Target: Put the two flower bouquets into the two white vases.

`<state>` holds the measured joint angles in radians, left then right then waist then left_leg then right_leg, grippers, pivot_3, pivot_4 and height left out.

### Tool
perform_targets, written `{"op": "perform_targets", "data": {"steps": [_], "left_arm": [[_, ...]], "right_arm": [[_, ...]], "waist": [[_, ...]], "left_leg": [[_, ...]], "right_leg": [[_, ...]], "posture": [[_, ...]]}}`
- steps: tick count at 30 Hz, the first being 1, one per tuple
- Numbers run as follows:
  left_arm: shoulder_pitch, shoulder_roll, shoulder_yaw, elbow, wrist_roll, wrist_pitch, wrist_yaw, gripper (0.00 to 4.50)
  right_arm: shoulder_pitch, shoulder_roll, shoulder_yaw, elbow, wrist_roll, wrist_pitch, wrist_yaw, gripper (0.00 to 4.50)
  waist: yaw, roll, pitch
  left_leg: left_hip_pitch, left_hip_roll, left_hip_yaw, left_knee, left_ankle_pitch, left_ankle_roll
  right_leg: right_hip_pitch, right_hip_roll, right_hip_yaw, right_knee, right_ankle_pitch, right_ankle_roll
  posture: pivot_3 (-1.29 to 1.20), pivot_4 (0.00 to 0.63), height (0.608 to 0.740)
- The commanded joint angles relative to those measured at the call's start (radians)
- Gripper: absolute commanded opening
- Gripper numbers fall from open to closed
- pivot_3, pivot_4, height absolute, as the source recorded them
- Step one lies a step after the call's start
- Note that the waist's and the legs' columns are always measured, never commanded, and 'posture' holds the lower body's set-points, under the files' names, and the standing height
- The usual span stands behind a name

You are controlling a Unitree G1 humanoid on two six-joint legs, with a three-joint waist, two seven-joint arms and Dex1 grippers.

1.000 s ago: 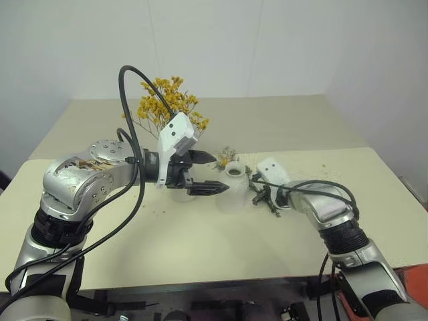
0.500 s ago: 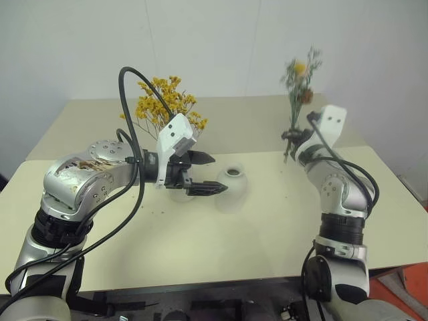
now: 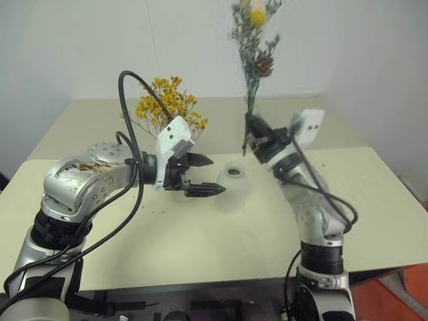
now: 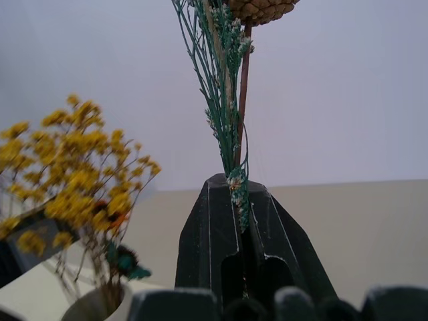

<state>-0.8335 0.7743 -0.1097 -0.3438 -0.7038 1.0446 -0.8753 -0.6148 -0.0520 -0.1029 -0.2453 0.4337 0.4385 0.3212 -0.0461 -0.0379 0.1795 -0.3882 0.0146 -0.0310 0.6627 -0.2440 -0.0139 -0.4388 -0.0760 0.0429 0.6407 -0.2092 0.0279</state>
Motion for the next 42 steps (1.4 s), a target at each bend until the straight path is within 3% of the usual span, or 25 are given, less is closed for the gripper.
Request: {"op": "perform_targets", "data": {"steps": [1,24,28,38,42], "left_arm": [[-0.002,0.01,0.032,-0.027,0.009,-0.022,0.003,4.5],[-0.015,0.018,0.027,-0.022,0.01,-0.017,-0.001,4.5],[-0.018,0.019,0.027,-0.02,0.011,-0.017,-0.002,4.5],[-0.024,0.02,0.023,-0.013,0.016,-0.022,-0.009,4.5],[-0.026,0.018,0.022,-0.011,0.023,-0.024,-0.012,4.5]], "right_arm": [[0.019,-0.002,0.037,-0.074,-0.006,-0.076,0.022,0.03],[0.146,0.007,0.153,-0.042,-0.105,-0.243,0.025,0.03],[0.165,0.009,0.162,-0.043,-0.118,-0.262,0.025,1.08],[0.185,0.008,0.174,-0.034,-0.154,-0.292,0.017,4.47],[0.197,0.005,0.172,-0.041,-0.157,-0.291,0.017,4.47]], "waist": [[0.0,0.0,0.0],[0.001,0.0,0.0],[0.0,0.0,0.0],[0.0,0.0,0.0],[0.001,0.0,0.0]], "left_leg": [[0.0,0.0,0.0,0.0,0.0,0.0],[0.0,0.0,0.0,0.0,0.0,0.0],[0.0,0.0,0.0,0.0,0.0,0.0],[0.001,0.0,0.0,0.0,0.0,0.0],[0.001,0.0,0.0,0.0,0.0,0.0]], "right_leg": [[0.0,0.0,0.0,0.0,0.0,0.0],[0.0,0.0,0.0,0.0,0.0,0.0],[0.0,0.0,0.0,0.0,0.0,0.0],[0.0,0.0,0.0,0.0,0.0,0.0],[0.0,0.0,0.0,0.0,0.0,0.0]], "posture": [[0.0,0.15,0.74],[0.0,0.15,0.74],[0.0,0.15,0.74],[0.0,0.15,0.74],[0.0,0.15,0.74]]}}
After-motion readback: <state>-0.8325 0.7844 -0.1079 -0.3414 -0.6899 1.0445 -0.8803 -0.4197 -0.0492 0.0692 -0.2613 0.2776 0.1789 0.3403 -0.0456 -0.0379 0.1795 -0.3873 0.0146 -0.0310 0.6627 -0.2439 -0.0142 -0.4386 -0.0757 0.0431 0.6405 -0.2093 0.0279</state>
